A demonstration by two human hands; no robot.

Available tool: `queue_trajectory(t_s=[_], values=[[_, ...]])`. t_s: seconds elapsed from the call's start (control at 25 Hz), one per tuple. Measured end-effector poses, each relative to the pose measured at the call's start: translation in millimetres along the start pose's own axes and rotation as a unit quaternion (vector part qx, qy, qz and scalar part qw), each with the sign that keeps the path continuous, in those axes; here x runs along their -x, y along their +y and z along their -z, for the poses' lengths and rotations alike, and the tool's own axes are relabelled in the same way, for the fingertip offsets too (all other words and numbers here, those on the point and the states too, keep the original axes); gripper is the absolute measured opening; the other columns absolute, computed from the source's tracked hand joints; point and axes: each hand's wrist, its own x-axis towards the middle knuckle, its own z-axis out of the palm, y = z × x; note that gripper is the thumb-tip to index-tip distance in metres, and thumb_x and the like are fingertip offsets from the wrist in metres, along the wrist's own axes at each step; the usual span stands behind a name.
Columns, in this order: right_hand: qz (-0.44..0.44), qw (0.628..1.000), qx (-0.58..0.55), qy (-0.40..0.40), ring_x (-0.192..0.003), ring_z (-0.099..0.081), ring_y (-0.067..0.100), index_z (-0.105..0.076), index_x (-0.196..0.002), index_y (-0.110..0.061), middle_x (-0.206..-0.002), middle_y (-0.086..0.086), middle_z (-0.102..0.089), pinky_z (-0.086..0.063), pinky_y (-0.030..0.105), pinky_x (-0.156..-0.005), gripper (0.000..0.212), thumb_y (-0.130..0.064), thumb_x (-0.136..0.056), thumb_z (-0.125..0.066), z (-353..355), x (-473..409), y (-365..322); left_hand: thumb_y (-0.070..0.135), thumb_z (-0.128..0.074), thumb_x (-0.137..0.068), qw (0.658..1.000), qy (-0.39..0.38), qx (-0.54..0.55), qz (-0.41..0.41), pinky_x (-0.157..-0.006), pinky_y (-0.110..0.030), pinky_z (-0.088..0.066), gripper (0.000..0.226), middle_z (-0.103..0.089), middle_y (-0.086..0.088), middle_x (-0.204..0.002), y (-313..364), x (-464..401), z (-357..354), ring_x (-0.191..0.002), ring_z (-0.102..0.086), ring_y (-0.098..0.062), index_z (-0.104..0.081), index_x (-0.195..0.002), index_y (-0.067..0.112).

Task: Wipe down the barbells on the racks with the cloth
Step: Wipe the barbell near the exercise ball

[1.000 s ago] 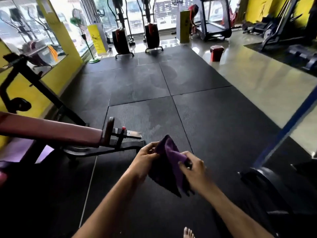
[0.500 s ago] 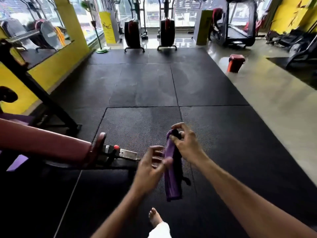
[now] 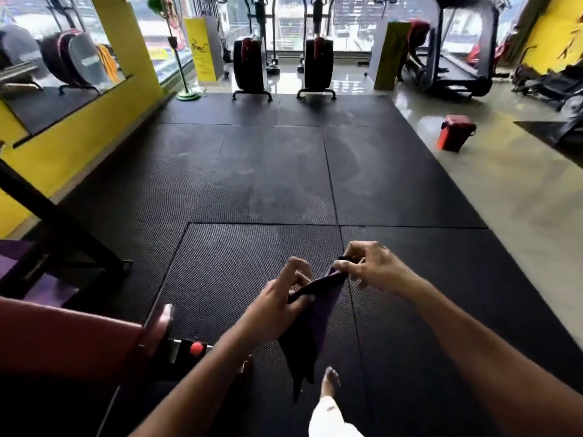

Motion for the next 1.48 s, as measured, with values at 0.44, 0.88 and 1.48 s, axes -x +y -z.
queue_trajectory(t_s=[0.44,0.88,1.48], values=[[0.012,0.979,-0.138,-0.151,-0.077,-0.064,0.021,-0.071,-0.086,-0.017,-0.082,0.006,-0.065,-0.057,0.044,-0.074,0.030,-0.039,-0.073,-0.089,51,-324,-27,0.035,-0.069,-0.087,0.942,0.168,-0.290,0.001,-0.065,-0.032,-0.052,0.031,-0.053,0.015,-0.119,-109,-255,127,-0.082,-0.069,-0.020,-0.054,-0.114,0.036],[0.136,0.961,0.186,-0.155,-0.061,-0.072,0.019,-0.065,-0.083,-0.015,-0.073,0.003,-0.071,-0.062,0.045,-0.065,0.024,-0.034,-0.097,-0.061,22,-614,-116,0.046,-0.066,-0.086,0.913,0.240,-0.307,0.122,-0.065,-0.039,-0.056,0.023,-0.056,0.017,-0.109,-250,-398,267,-0.075,-0.067,-0.017,-0.059,-0.095,0.026],[0.088,0.867,-0.248,-0.424,-0.086,-0.060,0.009,-0.054,-0.109,-0.013,-0.091,-0.005,-0.062,-0.050,0.033,-0.085,0.025,-0.034,-0.096,-0.057,-108,-931,-256,0.001,-0.049,-0.102,0.785,0.527,0.277,0.172,-0.055,-0.020,-0.046,0.025,-0.067,0.002,-0.089,-330,-527,547,-0.070,-0.059,-0.008,-0.065,-0.098,0.020]])
